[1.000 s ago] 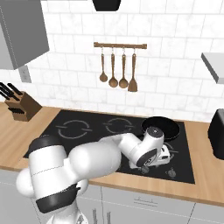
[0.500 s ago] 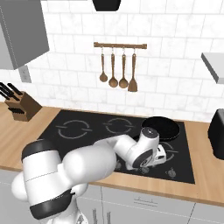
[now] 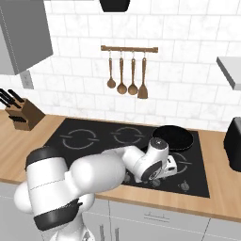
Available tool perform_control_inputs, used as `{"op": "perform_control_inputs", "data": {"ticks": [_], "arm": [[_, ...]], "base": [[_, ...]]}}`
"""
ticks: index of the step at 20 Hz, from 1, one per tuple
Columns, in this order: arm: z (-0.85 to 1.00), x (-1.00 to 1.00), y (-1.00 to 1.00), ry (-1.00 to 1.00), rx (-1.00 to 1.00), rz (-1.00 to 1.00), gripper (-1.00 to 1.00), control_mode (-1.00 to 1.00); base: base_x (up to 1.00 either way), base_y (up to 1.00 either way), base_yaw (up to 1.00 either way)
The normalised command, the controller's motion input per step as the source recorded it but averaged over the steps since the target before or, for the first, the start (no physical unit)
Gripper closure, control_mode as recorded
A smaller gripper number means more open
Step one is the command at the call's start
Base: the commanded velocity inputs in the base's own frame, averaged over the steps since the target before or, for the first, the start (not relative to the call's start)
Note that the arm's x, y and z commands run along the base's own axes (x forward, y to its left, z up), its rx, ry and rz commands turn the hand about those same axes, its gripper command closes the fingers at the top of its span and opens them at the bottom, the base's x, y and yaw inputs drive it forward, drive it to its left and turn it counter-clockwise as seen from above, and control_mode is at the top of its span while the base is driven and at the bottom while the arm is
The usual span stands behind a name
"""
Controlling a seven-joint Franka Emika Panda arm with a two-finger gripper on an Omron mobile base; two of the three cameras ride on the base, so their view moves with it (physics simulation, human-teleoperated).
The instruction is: Turn off the rear right burner of the stove.
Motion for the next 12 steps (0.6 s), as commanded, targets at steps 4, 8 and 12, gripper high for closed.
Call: {"op": "perform_control_inputs", "data": {"ticks": [4, 8, 12], "arm": [[-0.08, 0.06, 0.0, 0.0, 0.0, 0.0, -1.0, -1.0], [-0.02, 0.03, -0.14, 0.0, 0.0, 0.0, -1.0, -1.0], [-0.02, 0.15, -0.05, 0.0, 0.0, 0.0, -1.0, -1.0]], "base": [[0.0, 0.0, 0.0], [0.0, 0.0, 0.0], [0.0, 0.0, 0.0]]}}
